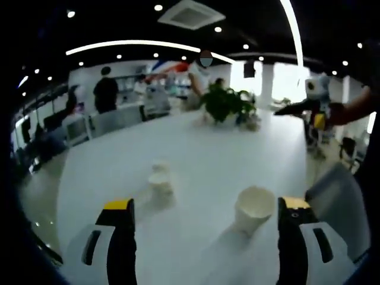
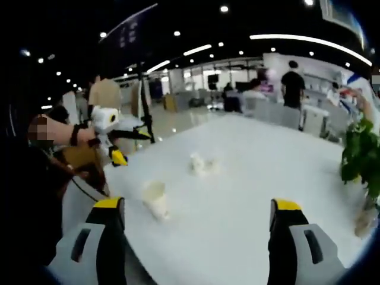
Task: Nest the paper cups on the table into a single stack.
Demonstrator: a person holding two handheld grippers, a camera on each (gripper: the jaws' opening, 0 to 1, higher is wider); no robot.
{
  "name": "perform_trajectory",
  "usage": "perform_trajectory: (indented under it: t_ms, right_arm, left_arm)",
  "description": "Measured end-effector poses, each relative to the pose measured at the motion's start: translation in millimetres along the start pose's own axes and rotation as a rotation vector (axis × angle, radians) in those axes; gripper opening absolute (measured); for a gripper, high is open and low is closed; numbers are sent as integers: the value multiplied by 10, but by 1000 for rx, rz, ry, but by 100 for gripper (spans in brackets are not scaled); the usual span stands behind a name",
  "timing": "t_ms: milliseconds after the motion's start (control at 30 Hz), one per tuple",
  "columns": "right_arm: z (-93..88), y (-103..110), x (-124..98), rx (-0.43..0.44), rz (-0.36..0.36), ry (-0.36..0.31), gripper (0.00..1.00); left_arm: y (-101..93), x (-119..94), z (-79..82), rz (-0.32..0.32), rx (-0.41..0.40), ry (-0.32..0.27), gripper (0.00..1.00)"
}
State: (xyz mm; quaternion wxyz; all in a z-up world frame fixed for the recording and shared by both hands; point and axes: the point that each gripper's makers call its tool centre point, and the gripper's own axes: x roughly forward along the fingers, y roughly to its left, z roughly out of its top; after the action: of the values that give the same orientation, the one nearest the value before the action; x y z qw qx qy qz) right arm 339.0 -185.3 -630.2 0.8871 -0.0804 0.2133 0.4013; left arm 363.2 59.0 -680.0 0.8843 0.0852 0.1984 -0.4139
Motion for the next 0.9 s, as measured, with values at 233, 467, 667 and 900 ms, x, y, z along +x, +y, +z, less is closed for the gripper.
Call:
perform_trajectory:
  t_ms: [233, 467, 667, 900]
  right_arm:
    - [240, -187, 547, -101, 80, 27, 97]
    - [365, -310, 1109, -161, 155, 63, 96]
    - [378, -312, 1536, -237, 232, 113, 93]
    - [409, -219, 1947, -328, 327, 166, 89]
  left_arm:
    - [-36, -5, -26, -26, 24, 16, 100]
    - [-12, -13, -115, -24, 27, 27, 100]
    - [22, 39, -199, -29, 29, 32, 99]
    - [78, 76, -248, -36, 23, 37, 99]
